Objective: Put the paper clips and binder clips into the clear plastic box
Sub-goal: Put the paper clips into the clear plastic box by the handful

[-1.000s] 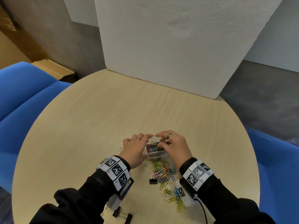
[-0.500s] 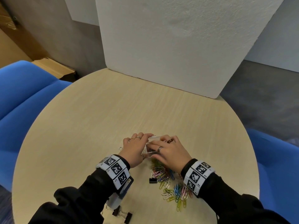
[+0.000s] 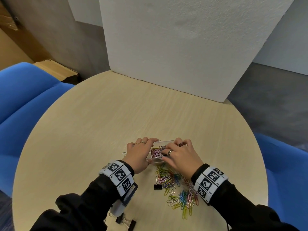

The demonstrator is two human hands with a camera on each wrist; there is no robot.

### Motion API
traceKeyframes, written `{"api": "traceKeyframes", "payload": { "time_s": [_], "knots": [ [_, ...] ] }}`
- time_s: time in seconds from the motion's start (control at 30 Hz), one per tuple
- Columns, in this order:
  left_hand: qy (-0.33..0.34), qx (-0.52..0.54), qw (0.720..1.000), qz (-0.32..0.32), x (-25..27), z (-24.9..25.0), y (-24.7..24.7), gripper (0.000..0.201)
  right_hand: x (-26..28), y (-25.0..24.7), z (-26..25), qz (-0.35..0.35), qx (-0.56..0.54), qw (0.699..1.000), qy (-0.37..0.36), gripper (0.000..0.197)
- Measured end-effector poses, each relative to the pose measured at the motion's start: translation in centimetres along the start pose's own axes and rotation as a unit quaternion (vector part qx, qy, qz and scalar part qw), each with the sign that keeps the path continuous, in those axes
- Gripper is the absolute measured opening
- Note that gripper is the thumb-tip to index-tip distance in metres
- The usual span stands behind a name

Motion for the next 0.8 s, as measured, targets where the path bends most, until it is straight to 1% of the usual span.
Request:
{"api": "traceKeyframes", "payload": {
  "time_s": [0.07,0.13,0.23,0.33,0.4,0.47,0.53,0.6,0.7,0.73,0.8],
  "knots": [
    [0.000,0.002,1.000,0.000,0.0,0.0,0.0,0.069,-0.3,-0.3,0.0,0.003,-0.014,1.000,0.005,0.042],
    [0.000,0.006,1.000,0.000,0.0,0.0,0.0,0.068,-0.5,0.1,-0.7,0.003,-0.019,1.000,-0.013,0.038],
    [-0.001,0.004,1.000,0.000,0.0,0.0,0.0,0.068,-0.5,0.9,-1.6,0.010,0.018,0.999,-0.043,0.035],
    [-0.002,-0.005,1.000,-0.001,-0.1,0.0,0.1,0.070,-0.6,0.5,-1.3,0.026,0.055,0.997,-0.039,0.038],
    [-0.001,-0.008,1.000,0.001,-0.1,-0.1,0.1,0.070,-0.6,0.0,-0.8,0.031,0.061,0.997,-0.027,0.035],
    [-0.001,-0.006,1.000,0.001,-0.1,-0.1,0.2,0.070,-0.6,-0.4,-0.3,0.035,0.037,0.999,-0.001,0.032],
    [0.000,-0.004,1.000,0.003,-0.1,-0.1,0.2,0.070,-0.5,-0.4,0.0,0.030,0.002,0.999,0.019,0.035],
    [0.002,-0.006,1.000,0.006,-0.1,-0.2,0.3,0.070,-0.3,0.3,-0.2,0.011,-0.012,1.000,0.023,0.041],
    [0.001,-0.003,1.000,0.006,-0.1,-0.2,0.3,0.069,0.0,1.1,-0.6,-0.008,-0.022,0.999,0.031,0.040],
    [0.002,-0.003,1.000,0.007,-0.1,-0.2,0.2,0.069,0.0,0.8,-0.4,0.002,-0.042,0.998,0.040,0.039],
    [0.003,-0.002,1.000,0.006,-0.1,-0.2,0.2,0.070,-0.1,-0.1,0.2,0.046,-0.096,0.992,0.062,0.038]
  ]
}}
Point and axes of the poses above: each hand's wrist, its own x-axis away from the middle knuckle, its own y-axis out of the palm, z = x × y, the point moved 7 cm from there along -x, towards the middle knuckle, and after that the axes turned 7 degrees about -x, right-handed, at the moved point
